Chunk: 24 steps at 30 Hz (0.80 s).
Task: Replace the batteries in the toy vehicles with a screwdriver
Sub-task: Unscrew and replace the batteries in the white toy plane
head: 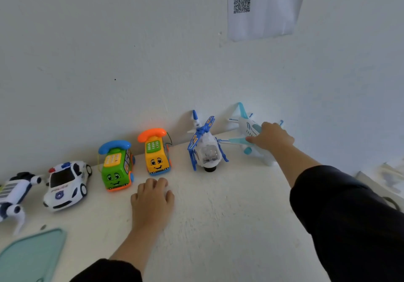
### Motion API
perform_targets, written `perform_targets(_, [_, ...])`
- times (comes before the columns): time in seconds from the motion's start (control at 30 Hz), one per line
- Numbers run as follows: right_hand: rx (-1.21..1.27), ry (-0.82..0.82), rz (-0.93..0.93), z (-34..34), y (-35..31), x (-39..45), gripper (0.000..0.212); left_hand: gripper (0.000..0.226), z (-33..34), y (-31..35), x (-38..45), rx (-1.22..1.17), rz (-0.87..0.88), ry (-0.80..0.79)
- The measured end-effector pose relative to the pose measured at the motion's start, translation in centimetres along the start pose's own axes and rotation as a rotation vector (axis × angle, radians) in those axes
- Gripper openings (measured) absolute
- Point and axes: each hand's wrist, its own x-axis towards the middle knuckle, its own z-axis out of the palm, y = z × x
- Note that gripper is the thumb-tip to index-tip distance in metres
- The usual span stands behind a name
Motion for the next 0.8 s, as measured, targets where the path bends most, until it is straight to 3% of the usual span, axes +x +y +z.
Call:
perform_targets(0.13, [-0.303, 0.269, -0.162, 0.5, -0.8, -2.4, 0.049, 0.025, -0.1, 0.0, 0.1, -0.013, 0.001, 0.002])
perform_targets(0.33, [-0.218, 0.606, -0.56, 1.9, -3.6, -6.3, 0.044, 0.023, -0.7, 0.2, -0.1, -0.125, -0.025, -0.013])
perform_targets(0.43, [-0.195, 0.576, -0.731, 2.6, -5.9, -9.0, 0.044, 0.03, -1.6, -0.4, -1.2, -0.217, 0.022, -0.103])
perform_targets(0.6, [-0.079, 0.66, -1.052, 5.3, -10.6, -13.9, 0.034, 0.042, -6.7, -2.8, -3.2, -0.173, 0.294, -0.541])
perform_targets(0.73, [0.003, 0.5, -1.118, 9.2, -15.1, -20.0, 0.028, 0.033, -12.5, -8.2, -4.4, -0.118, 0.218, -0.494])
perform_targets(0.8, [0.003, 0.277, -1.078, 10.9, -17.0, -23.3, 0.027, 0.03, -15.2, -11.4, -4.7, -0.1, 0.127, -0.446])
